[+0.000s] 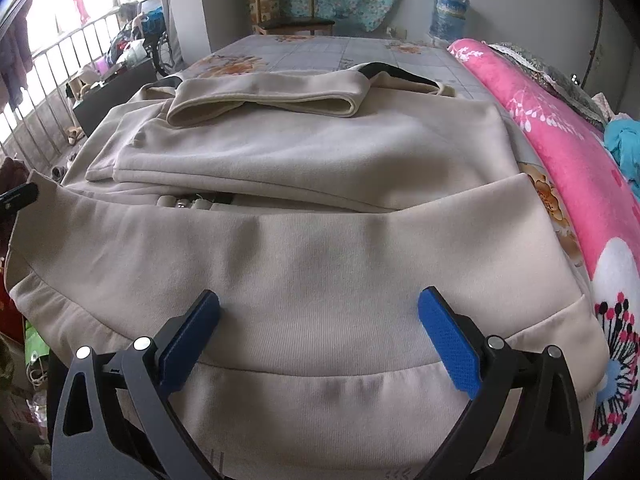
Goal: Fold large clothes
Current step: 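Grasp the jacket edge with the left tool while the right tool grasps beside it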
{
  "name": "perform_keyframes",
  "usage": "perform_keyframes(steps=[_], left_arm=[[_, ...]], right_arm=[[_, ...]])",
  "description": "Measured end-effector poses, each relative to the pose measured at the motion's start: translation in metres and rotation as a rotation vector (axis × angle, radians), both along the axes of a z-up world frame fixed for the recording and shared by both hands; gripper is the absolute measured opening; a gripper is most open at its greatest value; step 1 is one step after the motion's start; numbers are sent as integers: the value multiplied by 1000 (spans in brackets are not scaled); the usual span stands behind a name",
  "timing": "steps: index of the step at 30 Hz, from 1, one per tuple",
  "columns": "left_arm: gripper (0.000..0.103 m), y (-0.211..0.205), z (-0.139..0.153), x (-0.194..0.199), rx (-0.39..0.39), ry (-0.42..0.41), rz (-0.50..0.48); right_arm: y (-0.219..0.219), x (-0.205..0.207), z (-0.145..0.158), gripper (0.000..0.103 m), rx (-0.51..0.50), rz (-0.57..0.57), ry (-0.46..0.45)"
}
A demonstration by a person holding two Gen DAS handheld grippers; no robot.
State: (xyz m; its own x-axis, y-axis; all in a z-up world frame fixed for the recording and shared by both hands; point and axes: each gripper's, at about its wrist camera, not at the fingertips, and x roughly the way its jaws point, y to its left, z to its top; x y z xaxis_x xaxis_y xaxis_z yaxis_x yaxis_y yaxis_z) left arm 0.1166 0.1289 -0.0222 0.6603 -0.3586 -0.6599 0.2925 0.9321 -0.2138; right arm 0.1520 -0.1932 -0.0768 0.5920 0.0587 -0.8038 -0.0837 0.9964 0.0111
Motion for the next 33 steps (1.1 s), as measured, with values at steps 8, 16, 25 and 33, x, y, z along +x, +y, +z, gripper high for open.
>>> perform_keyframes(steps=[8,16,25,33], left_arm=[[33,-3,-27,21,35,123,84],[31,-10,-27,23,160,115,151],[22,-14,-28,20,230,85,155],[22,-16,-28,20,246,80,162]], right_arm=[[0,0,0,97,0,5,-2],[-13,-3,6,97,34,26,3],[-112,-8,43,78,76,-130,-84],[-133,37,29,51,75,-99,-56]])
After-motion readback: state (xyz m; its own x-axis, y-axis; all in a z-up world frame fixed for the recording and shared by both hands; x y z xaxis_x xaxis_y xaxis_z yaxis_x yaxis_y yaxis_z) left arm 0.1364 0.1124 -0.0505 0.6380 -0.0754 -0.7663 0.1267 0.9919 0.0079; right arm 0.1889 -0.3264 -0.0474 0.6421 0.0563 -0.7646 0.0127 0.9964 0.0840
